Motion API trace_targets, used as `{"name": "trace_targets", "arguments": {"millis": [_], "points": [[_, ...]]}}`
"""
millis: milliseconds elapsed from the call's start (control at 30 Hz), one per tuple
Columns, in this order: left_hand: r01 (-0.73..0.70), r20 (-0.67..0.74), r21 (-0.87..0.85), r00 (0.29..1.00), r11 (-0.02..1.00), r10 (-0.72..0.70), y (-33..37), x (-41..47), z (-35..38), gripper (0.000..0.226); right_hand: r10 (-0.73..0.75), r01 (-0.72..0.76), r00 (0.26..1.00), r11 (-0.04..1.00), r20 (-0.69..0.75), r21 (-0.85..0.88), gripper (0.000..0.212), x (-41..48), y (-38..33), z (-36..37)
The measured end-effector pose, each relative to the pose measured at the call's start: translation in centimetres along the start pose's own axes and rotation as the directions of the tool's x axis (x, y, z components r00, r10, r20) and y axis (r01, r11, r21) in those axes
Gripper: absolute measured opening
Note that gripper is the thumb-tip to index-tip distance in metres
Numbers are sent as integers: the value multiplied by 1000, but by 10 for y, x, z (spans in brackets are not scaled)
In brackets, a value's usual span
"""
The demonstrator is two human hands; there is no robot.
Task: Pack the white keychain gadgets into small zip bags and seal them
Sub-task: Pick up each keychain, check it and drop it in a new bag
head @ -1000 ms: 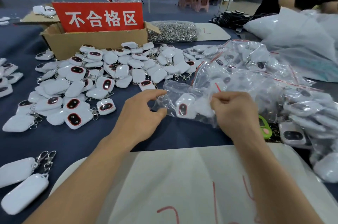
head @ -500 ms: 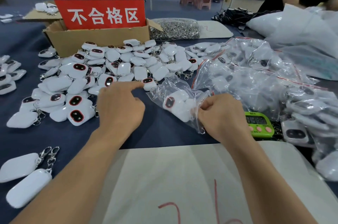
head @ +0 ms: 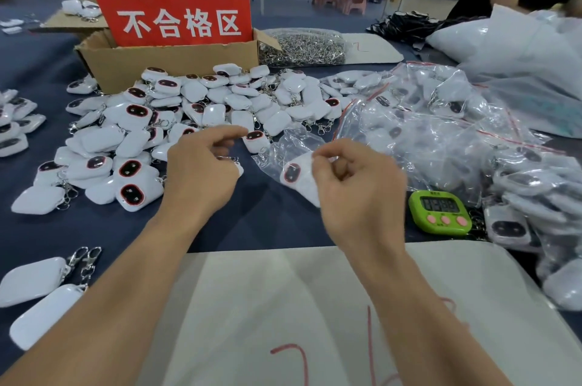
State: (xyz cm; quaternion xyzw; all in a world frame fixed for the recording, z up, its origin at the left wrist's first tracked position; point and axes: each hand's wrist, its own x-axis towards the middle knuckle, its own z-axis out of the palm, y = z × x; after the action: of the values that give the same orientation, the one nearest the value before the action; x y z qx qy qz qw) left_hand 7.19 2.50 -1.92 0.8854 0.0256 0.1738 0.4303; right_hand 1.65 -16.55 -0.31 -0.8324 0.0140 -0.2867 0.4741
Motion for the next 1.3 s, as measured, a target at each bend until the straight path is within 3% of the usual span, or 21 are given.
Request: {"name": "trace_targets", "arguments": {"millis": [100,167,300,500,600,700,800,900,967,1067,1200,1300], "points": [[37,-39,335,999,941,-25,-3,-1,1,31,54,-40,960,998,274,-57,21,-7,2,11],[67,-13,396,998,916,-67,-2,-2,2,18,107,-55,949,982,295,-180,31,-6,8,13],[7,84,265,996,964,-31,3,-5,4,18,214,-139,942,950,259,-281,29,1,15,8],[-48,248,57,968,997,32,2,-7,5,44,225,-179,902,972,367,-155,35,-4,9,12],[32,261,-127,965,991,2,1,-5,6,63,214,-162,880,974,423,-157,35,-9,6,16],[159,233,-381,970,911,-72,2,-4,7,62,281,-297,872,955,401,-25,32,-9,3,20],[227,265,-608,961,761,-75,9,-2,4,48,352,-490,823,836,446,245,32,-7,-3,23],[252,394,-609,919,752,10,13,-5,-1,38,332,-505,819,803,467,315,35,-4,-5,25],[206,464,-540,882,816,84,13,-7,-2,38,309,-448,838,860,450,244,31,-4,-6,24],[180,507,-543,849,820,148,13,-8,-2,50,280,-386,839,911,466,147,31,-5,-5,24],[237,400,-598,916,766,29,15,-7,0,36,338,-448,846,870,413,205,25,-2,-2,24],[287,370,-595,927,751,-61,14,-4,-1,18,402,-536,831,763,385,360,20,1,-2,23]]}}
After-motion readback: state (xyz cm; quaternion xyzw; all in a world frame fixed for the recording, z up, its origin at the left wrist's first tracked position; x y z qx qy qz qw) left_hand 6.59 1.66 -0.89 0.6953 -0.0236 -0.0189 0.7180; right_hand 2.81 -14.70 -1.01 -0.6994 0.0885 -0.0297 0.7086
